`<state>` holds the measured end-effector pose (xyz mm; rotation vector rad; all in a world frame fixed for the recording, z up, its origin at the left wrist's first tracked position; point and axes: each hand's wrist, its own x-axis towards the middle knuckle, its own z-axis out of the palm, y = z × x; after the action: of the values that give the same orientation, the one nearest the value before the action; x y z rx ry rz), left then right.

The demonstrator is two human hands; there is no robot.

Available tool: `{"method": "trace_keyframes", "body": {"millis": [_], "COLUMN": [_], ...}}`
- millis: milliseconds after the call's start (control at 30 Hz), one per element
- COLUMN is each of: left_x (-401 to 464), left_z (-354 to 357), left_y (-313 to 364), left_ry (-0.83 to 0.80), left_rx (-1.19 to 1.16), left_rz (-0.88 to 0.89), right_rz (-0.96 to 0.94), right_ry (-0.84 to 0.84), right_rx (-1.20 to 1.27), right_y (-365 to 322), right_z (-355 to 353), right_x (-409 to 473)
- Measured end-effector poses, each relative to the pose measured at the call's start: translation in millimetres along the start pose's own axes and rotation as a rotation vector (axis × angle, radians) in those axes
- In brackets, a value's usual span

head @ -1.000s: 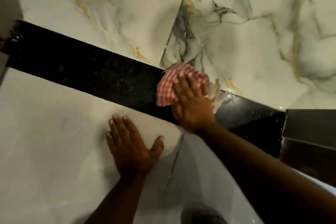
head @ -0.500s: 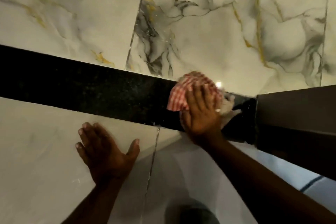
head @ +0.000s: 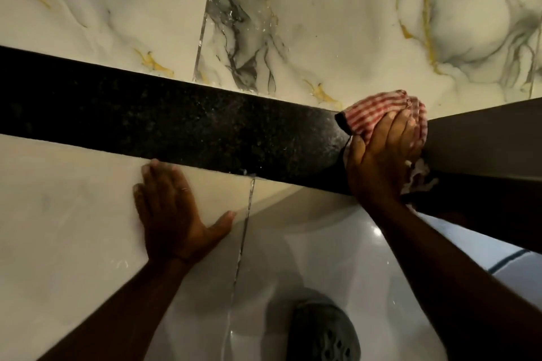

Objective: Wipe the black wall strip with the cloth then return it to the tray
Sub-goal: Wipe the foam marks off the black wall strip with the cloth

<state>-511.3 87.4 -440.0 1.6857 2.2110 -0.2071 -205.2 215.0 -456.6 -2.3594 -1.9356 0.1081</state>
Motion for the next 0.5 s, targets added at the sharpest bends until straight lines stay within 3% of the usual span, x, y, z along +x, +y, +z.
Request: {"method": "trace_keyframes", "body": {"millis": [167, 267, 367, 500], "left_x": [10.7, 10.1, 9.3, 6.7], "left_z": [-0.8, 1.7, -0.1, 9.7], "left_y": [3.4, 2.0, 1.2, 1.6], "left_ry": [-0.034, -0.055, -0.066, -0.037], "left_rx": [0.051, 0.055, 0.03, -0.06], "left_rz": [0.134, 0.145, 0.156, 0.171], "right_rz": [0.058, -0.071, -0.006, 0.023], "right_ry": [-0.169, -0.118, -0.068, -0.134], "right_rx": [0.04, 0.018, -0.014, -0.025], "right_y": [7.6, 14.0, 10.3, 7.9], "right_z": [-8.5, -8.3, -3.5, -17.0], "right_x": [-45.9, -8.5, 19.1, -25.3]}}
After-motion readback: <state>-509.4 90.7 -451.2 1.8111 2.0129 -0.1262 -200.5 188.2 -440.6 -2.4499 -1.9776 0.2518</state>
